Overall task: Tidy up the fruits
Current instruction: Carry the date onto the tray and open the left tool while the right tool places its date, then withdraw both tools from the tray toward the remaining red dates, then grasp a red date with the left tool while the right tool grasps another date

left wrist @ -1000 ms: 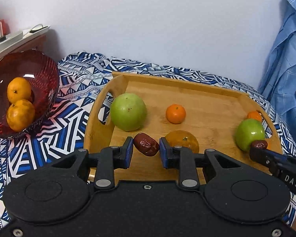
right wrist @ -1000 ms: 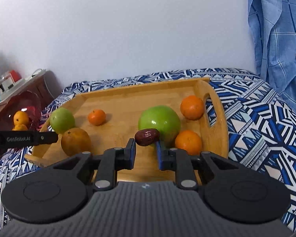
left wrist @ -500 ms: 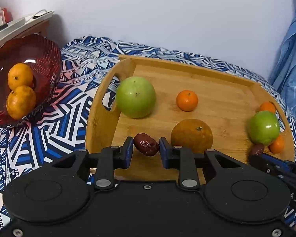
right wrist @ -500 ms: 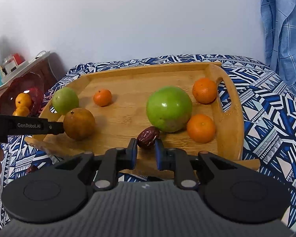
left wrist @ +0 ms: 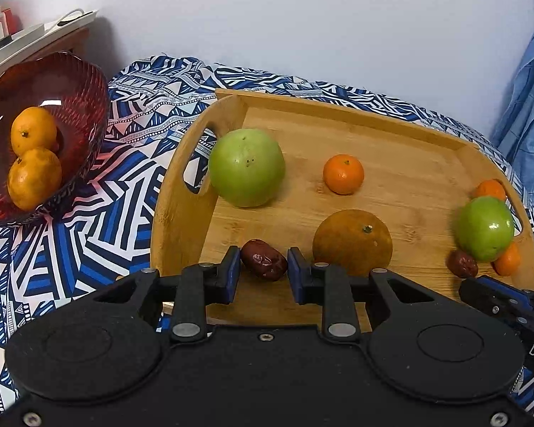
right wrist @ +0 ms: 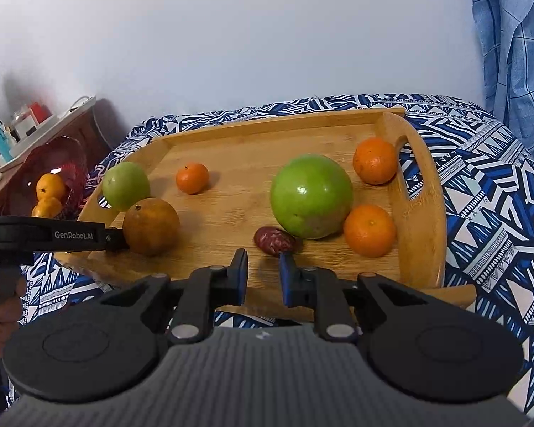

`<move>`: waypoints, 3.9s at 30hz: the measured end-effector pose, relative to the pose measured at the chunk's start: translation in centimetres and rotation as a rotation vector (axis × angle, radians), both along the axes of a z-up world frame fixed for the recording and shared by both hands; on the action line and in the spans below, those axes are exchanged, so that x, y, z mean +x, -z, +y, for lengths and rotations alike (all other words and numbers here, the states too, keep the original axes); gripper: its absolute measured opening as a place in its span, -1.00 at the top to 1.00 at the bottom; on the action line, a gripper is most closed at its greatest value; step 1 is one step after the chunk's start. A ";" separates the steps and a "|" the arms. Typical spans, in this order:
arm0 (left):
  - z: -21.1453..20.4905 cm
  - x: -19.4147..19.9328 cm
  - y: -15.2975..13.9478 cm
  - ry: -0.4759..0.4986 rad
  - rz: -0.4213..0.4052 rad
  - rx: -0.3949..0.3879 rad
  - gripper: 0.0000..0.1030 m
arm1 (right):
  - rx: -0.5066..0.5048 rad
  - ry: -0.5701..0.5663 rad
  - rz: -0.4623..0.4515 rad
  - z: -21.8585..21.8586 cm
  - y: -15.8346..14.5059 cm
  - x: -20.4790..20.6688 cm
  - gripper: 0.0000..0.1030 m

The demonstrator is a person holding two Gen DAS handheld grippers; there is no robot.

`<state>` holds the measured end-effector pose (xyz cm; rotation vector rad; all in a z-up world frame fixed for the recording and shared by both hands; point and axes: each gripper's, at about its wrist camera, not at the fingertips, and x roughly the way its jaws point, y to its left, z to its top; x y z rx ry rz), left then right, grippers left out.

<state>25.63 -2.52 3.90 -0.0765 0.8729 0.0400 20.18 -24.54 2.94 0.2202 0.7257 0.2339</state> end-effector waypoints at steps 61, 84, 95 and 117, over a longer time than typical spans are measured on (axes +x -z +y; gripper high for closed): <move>1.8 -10.0 0.9 0.056 -0.030 0.081 -0.05 | -0.068 0.107 -0.115 5.8 1.9 -9.1 -0.42; 1.8 -11.2 0.4 0.100 -0.076 0.085 0.70 | -0.074 0.059 -0.131 6.4 1.6 -9.0 0.67; 1.5 -10.7 1.3 0.105 -0.056 0.104 0.60 | -0.085 0.060 -0.162 6.5 1.2 -9.4 0.72; 1.3 -9.4 1.4 0.077 -0.084 0.120 0.65 | -0.060 0.008 -0.104 6.6 1.8 -7.4 0.17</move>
